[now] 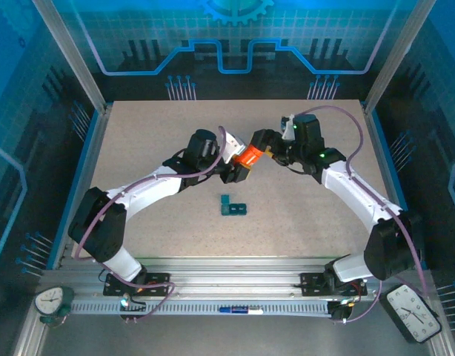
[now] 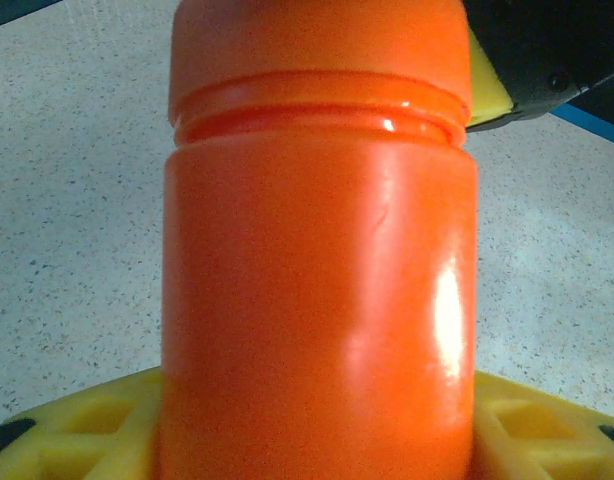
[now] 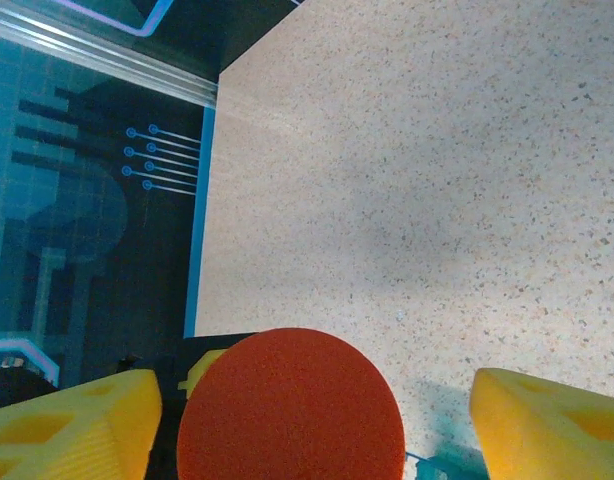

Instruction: Sort the pills into containers

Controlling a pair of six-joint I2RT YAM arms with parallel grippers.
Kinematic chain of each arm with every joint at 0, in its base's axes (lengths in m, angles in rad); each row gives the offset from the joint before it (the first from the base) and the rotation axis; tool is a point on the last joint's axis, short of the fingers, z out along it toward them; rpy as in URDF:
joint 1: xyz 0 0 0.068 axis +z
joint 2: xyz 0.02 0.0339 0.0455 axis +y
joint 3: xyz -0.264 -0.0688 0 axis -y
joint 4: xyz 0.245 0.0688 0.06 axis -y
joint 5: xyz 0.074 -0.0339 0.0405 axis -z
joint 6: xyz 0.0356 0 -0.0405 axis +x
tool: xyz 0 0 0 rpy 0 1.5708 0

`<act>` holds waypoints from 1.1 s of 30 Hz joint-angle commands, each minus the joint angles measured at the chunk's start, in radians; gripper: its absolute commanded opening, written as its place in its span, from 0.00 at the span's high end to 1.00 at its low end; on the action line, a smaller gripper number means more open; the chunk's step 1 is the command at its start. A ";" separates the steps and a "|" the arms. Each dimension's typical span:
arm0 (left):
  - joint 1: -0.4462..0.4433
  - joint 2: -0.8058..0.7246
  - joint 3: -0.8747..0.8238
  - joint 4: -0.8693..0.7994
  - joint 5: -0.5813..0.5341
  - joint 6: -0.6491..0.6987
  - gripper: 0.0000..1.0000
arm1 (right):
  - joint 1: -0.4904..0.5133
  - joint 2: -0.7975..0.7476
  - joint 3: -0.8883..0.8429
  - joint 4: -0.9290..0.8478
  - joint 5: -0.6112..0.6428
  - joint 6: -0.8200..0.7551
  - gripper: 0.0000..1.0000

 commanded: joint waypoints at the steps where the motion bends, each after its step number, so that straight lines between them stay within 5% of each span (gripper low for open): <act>1: -0.009 0.010 0.037 0.006 0.003 0.022 1.00 | 0.016 0.015 0.024 0.031 -0.014 0.018 0.23; 12: -0.010 0.007 0.037 0.026 0.014 -0.004 1.00 | 0.017 0.018 0.005 0.093 -0.084 -0.005 0.63; 17: 0.011 -0.003 0.049 0.012 0.097 -0.036 1.00 | -0.024 0.025 -0.001 0.155 -0.191 -0.194 0.66; 23: 0.061 -0.020 0.058 0.020 0.324 -0.151 1.00 | -0.072 -0.030 -0.064 0.315 -0.344 -0.453 0.63; 33: 0.068 -0.030 0.026 0.092 0.453 -0.251 1.00 | -0.104 -0.015 -0.080 0.496 -0.439 -0.335 0.66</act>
